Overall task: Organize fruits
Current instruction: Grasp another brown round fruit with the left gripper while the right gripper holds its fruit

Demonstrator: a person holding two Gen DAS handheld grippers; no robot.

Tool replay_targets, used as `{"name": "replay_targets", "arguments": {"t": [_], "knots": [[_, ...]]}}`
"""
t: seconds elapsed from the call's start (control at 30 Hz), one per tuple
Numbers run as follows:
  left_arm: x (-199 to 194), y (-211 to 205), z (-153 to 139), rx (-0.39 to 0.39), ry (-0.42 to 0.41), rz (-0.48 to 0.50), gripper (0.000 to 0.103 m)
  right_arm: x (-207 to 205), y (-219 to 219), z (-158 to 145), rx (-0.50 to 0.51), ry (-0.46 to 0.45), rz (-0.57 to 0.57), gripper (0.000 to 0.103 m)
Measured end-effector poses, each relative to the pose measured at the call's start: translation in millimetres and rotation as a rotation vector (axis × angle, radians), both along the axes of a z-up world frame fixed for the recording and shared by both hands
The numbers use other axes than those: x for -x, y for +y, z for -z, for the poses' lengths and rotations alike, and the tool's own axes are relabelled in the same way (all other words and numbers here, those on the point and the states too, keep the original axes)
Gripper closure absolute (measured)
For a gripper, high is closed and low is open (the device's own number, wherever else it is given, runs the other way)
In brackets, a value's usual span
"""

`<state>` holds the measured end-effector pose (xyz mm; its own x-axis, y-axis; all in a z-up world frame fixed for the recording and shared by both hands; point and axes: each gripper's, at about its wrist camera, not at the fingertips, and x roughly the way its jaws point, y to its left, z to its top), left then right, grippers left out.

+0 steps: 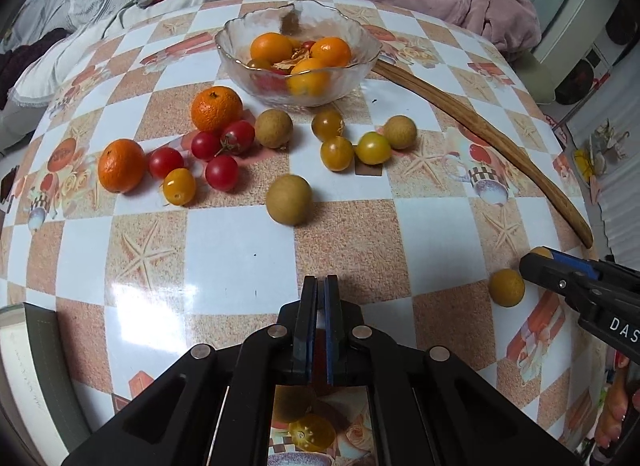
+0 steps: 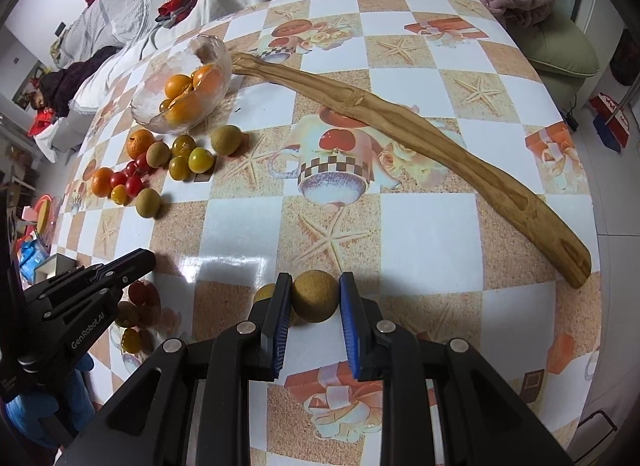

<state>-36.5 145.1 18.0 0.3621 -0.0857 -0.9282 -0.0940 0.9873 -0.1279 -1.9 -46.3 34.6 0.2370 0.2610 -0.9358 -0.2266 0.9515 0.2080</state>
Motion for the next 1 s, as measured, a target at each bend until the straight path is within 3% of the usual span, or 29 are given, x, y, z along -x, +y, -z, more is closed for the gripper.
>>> {"name": "replay_targets", "arguments": {"t": [0.2, 0.53, 0.63, 0.67, 0.7, 0.73, 0.77, 0.8, 0.83, 0.93, 1.0], "knots": [[-6, 3, 1, -0.009, -0.005, -0.013, 0.099, -1, -2, -1, -0.004, -0.005, 0.003, 0.077], [-4, -10, 3, -0.126, -0.036, 0.044, 0.099, -2, -2, 0, -0.009, -0.006, 0.004, 0.077], [-6, -20, 3, -0.202, -0.02, 0.108, 0.099, -2, -3, 0, -0.008, -0.006, 0.002, 0.077], [-6, -21, 3, -0.196, -0.018, 0.12, 0.099, -2, -3, 0, -0.009, -0.005, 0.002, 0.077], [-5, -17, 1, -0.135, -0.025, 0.117, 0.099, -2, -3, -1, -0.01, -0.006, 0.002, 0.077], [-3, -10, -1, -0.037, -0.033, 0.095, 0.094, -2, -2, -1, -0.011, -0.008, 0.003, 0.077], [-1, -4, -2, -0.002, -0.038, 0.071, 0.079, -1, -2, -2, -0.013, -0.011, 0.004, 0.077], [2, 1, -5, 0.007, -0.061, 0.037, 0.026, -1, -1, -2, -0.014, -0.012, 0.005, 0.077], [6, 6, -10, 0.02, -0.101, 0.008, 0.003, -1, -1, -2, -0.017, -0.013, 0.007, 0.077], [11, 20, -20, 0.063, -0.155, -0.043, 0.001, -1, -1, -4, -0.023, -0.019, 0.013, 0.077], [9, 22, -20, 0.019, -0.151, -0.045, 0.001, -2, 0, -4, -0.026, -0.02, 0.017, 0.077]]}}
